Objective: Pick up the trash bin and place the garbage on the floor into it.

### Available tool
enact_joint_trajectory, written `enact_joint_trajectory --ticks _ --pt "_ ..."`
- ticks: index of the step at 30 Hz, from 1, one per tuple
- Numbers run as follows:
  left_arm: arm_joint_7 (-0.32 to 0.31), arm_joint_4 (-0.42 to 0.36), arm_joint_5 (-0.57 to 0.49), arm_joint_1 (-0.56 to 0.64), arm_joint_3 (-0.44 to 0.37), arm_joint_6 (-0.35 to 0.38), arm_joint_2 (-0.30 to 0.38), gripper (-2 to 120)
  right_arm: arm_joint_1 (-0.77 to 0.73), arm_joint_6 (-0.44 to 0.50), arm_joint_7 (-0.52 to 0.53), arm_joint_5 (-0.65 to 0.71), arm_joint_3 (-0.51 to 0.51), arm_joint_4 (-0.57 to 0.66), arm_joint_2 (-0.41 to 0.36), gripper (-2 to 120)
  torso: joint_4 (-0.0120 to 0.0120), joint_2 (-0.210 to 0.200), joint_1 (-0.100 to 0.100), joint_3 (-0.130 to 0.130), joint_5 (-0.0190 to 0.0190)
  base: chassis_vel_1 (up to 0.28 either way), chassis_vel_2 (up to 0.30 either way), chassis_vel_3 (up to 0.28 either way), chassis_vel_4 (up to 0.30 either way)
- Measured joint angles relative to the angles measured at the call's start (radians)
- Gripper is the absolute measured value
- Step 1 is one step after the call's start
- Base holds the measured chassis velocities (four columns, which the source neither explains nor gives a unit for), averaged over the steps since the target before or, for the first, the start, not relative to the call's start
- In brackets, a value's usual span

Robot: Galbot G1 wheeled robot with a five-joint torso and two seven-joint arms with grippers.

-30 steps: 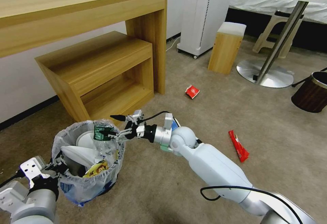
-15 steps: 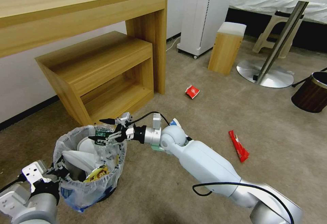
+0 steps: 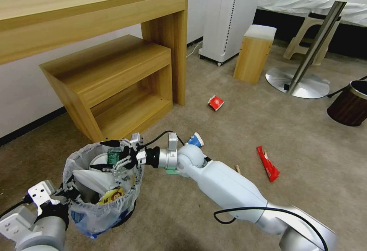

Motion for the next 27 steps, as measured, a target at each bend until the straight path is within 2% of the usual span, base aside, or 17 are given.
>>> enact_joint_trajectory --ticks 2,7,10,12,13,14,16,18,20,21,22,25,26,27 --pt "0.0 0.0 -0.004 -0.002 -0.001 0.0 0.002 3 -0.006 0.044 0.008 0.018 0.05 0.017 -0.009 100 0.0001 0.0 0.0 0.0 0.0 0.0 0.0 0.0 0.0" --pt "0.0 0.0 -0.023 -0.007 -0.009 0.0 0.01 3 -0.029 0.048 0.066 0.023 0.128 0.074 -0.047 100 0.0002 0.0 0.0 0.0 0.0001 0.0 0.0 0.0 0.0" --pt "-0.006 0.0 -0.055 -0.022 -0.015 0.003 0.021 3 -0.095 0.028 0.218 -0.035 0.253 0.202 -0.121 100 0.0 0.0 0.0 0.0 0.0002 0.0 0.0 0.0 0.0" --pt "-0.008 0.0 -0.064 -0.026 -0.015 0.004 0.023 3 -0.113 0.028 0.259 -0.056 0.283 0.23 -0.142 100 0.0001 0.0 0.0 0.0 0.0004 0.0 0.0 0.0 0.0" --pt "-0.011 0.0 -0.084 -0.035 -0.015 0.006 0.025 3 -0.163 0.038 0.34 -0.084 0.355 0.29 -0.196 100 -0.0001 0.0 0.0 0.0 0.0002 0.0 0.0 0.0 0.0" --pt "-0.011 0.0 -0.084 -0.035 -0.015 0.006 0.025 3 -0.163 0.038 0.34 -0.084 0.355 0.29 -0.196 100 -0.0001 0.0 0.0 0.0 0.0002 0.0 0.0 0.0 0.0" --pt "-0.013 0.0 -0.111 -0.05 -0.012 0.009 0.026 3 -0.265 0.064 0.478 -0.09 0.477 0.388 -0.282 100 -0.0004 0.0 0.0 0.0 0.0001 0.0 0.0 0.0 0.0" --pt "-0.013 0.0 -0.114 -0.053 -0.011 0.009 0.026 3 -0.296 0.079 0.513 -0.094 0.512 0.41 -0.299 100 -0.0006 0.0 0.0 0.0 0.0003 0.0 0.0 0.0 0.0" --pt "-0.014 0.0 -0.12 -0.064 0.0 0.011 0.026 3 -0.412 0.106 0.602 -0.159 0.662 0.495 -0.338 100 0.0 0.0 0.0 0.0 0.0007 0.0 0.0 0.0 0.0" --pt "-0.016 0.0 -0.119 -0.067 0.005 0.013 0.027 3 -0.466 0.108 0.624 -0.204 0.742 0.532 -0.35 100 0.0002 0.0 0.0 0.0 0.0002 0.0 0.0 0.0 0.0" --pt "-0.016 0.0 -0.119 -0.067 0.005 0.013 0.027 3 -0.466 0.108 0.624 -0.204 0.742 0.532 -0.35 100 0.0002 0.0 0.0 0.0 0.0002 0.0 0.0 0.0 0.0" --pt "-0.017 0.0 -0.098 -0.077 0.012 0.014 0.032 3 -0.6 0.112 0.646 -0.31 0.922 0.606 -0.351 100 -0.0001 0.0 0.0 0.0 0.0001 0.0 0.0 0.0 0.0" --pt "-0.017 0.0 -0.098 -0.077 0.012 0.014 0.032 3 -0.6 0.112 0.646 -0.31 0.922 0.606 -0.351 100 -0.0001 0.0 0.0 0.0 0.0001 0.0 0.0 0.0 0.0" --pt "-0.016 0.001 -0.095 -0.081 0.011 0.013 0.037 3 -0.648 0.113 0.65 -0.332 0.976 0.626 -0.338 100 -0.0001 0.0 0.0 0.0 0.0004 0.0 0.0 0.0 0.0"
